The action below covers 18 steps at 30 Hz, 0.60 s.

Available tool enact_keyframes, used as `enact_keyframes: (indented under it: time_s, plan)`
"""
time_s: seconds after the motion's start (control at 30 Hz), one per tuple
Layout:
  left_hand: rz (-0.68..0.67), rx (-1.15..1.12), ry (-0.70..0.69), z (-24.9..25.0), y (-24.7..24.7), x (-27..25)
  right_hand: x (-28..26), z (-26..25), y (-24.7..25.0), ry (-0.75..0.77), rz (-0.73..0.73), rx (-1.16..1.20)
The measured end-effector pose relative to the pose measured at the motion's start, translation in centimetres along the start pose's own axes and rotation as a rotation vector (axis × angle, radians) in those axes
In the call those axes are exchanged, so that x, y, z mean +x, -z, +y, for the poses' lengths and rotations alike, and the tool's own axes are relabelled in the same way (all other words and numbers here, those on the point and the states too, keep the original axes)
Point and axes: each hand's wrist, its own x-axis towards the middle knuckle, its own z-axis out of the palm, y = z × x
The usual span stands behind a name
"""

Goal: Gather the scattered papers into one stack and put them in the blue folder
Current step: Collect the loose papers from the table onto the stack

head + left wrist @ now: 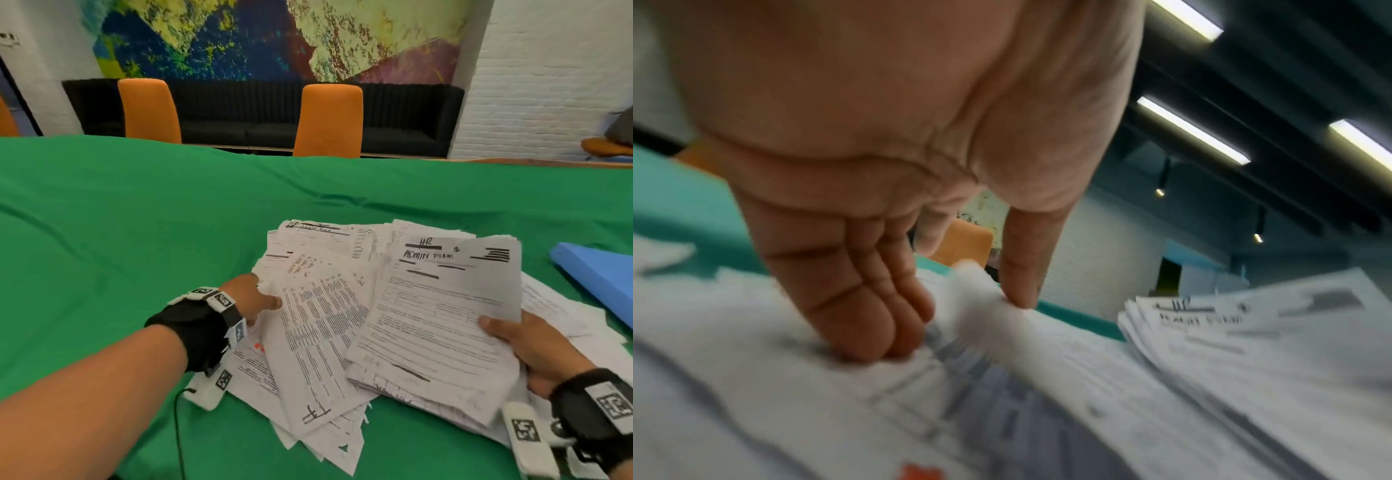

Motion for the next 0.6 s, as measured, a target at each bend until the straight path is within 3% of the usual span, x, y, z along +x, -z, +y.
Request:
enact_keyframes:
  time_s: [0.17,0.23,0.3,0.4,0.5,0.6]
  plan:
    - [0.054,-0.450,-0.023,0.3,-0.9,0.9,0.7,0.9,0.2,-0.030,-0.009,0.035]
    - [0.000,-0.634,0.001,0.1,-1.5,0.8,0.8,1.0,0.3,-0.034,-0.009,0.052]
    - [-0.069,-0.679,-0.001,0.0,-2.1,0.3,1.0,1.2,0.4,-0.042,-0.018,0.075]
    - [-0.043,-0.525,-0.114,-0.2,-1.8,-0.2,1.3,1.1,0.9,-0.037,-0.023,0.095]
    - [0.182,-0.148,-0.239,-0.2,1.2,0.0,1.2,0.4,1.7,0.001,0.004,0.116]
    - [0.374,0.022,-0.202,-1.1,4.5,1.1,1.4,-0.2,2.7,0.033,0.044,0.137]
